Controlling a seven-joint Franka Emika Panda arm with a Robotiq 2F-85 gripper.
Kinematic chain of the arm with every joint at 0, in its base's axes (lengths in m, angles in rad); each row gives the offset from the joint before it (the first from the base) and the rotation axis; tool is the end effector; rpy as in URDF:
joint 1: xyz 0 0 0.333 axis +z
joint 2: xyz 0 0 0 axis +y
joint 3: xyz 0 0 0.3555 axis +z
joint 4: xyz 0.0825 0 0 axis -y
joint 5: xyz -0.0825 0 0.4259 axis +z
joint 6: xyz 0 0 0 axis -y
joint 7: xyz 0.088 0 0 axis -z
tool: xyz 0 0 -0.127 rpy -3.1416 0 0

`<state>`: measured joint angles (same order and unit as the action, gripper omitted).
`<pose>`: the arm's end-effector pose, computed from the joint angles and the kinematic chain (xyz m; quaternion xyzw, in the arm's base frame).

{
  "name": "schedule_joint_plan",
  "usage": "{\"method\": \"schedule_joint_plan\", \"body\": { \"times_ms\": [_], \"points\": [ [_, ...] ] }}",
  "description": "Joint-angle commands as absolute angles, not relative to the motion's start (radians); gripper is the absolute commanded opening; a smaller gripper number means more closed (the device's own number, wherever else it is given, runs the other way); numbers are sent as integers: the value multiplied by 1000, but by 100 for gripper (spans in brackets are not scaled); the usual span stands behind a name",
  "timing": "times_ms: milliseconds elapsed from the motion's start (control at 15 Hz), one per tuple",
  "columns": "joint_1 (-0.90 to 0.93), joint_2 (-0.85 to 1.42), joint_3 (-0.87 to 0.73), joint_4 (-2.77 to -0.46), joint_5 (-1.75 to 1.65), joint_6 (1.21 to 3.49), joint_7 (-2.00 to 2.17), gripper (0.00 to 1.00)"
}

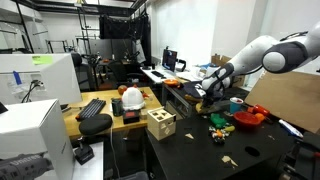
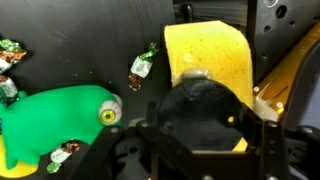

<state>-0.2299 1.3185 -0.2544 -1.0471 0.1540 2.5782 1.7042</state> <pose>0.7773 -0.3226 0.0071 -0.4962 0.8572 -0.1366 0.0189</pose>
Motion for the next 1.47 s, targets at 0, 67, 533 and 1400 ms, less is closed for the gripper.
{"method": "schedule_joint_plan", "body": {
  "times_ms": [0,67,533,1400],
  "points": [
    [-202,1339,-295,-1047,154,2618,1783,52],
    [-201,1347,-294,-1042,157,2619,1790,52],
    [-198,1394,-290,-1031,156,2650,1787,52],
    [-332,1311,-104,-1106,171,2623,1576,52]
  ]
}}
